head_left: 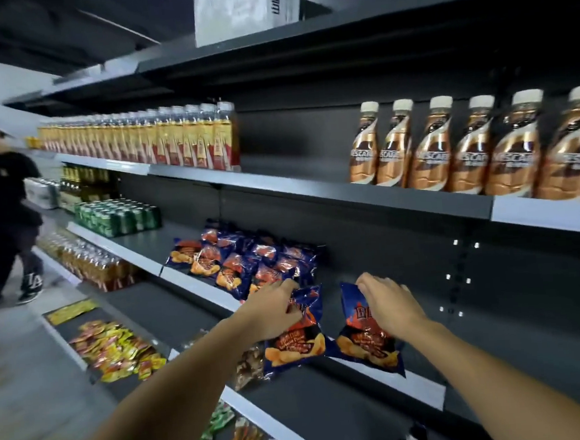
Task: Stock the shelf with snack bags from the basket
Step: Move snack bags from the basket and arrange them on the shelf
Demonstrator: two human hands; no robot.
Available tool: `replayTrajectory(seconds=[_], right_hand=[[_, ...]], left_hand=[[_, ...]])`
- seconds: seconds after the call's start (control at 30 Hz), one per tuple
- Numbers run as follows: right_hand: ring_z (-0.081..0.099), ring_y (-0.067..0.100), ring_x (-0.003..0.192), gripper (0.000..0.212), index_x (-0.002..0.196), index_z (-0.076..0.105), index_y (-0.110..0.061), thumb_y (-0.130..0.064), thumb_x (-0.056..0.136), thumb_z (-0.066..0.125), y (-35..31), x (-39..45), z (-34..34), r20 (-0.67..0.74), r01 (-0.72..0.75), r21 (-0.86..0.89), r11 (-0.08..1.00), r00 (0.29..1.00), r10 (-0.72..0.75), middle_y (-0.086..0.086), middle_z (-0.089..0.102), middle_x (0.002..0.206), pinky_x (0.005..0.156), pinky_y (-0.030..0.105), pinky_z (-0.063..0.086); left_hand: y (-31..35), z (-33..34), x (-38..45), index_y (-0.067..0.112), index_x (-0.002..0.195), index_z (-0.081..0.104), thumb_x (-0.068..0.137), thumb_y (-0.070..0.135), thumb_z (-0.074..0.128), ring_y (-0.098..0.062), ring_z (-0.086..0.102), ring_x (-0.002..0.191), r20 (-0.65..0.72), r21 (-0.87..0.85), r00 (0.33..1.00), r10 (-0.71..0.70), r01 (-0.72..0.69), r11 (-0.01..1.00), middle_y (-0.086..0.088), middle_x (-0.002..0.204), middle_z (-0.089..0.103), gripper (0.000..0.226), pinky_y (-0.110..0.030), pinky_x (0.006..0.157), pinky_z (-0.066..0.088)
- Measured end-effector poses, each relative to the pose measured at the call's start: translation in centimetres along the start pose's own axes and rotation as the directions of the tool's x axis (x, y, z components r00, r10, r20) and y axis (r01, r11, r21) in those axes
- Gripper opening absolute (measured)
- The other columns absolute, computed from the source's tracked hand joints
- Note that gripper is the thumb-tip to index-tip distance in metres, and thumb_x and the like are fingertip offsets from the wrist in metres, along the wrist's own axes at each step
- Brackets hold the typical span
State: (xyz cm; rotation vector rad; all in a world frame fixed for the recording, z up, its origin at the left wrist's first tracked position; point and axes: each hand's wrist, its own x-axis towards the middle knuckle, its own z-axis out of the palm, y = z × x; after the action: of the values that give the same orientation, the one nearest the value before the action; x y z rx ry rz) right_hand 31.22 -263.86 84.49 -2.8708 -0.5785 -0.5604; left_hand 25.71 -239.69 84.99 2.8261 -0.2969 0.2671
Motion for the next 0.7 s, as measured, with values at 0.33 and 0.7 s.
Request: replayTrajectory(seconds=[0.33,0.7], right_hand=[[0.055,0.023,0.104,0.023,0.113,0.049,-0.023,-0.023,0.108,0.026,5.6,9.0,4.2,-0.011,-0.079,0.005,0.997,0.997,0.079,-0.003,0.064,0.112,0.089,0.042,0.039],[0.065,0.029,0.095,0.037,0.124,0.050,-0.021,0.001,0.096,0.039,12.4,14.2,7.8,0.061,-0.224,-0.148,0.963,0.970,0.235,0.008,0.066,0.108,0.072,0.034,0.041]], left_hand=[[-1.4,1.5,11.8,0.020,0.146,0.031,0.094,0.035,0.049,-0.027,0.051,0.116,0.085,0.071,0.996,0.000,-0.006,0.997,-0.011,0.139,0.048,0.058,-0.045,0.101,0.041],[-1.2,6.7,27.2,0.014,0.145,0.035,0.097,0.026,0.048,-0.027,0.044,0.126,0.152,0.088,0.968,0.199,-0.214,0.973,-0.010,0.142,0.047,0.052,-0.043,0.106,0.034]])
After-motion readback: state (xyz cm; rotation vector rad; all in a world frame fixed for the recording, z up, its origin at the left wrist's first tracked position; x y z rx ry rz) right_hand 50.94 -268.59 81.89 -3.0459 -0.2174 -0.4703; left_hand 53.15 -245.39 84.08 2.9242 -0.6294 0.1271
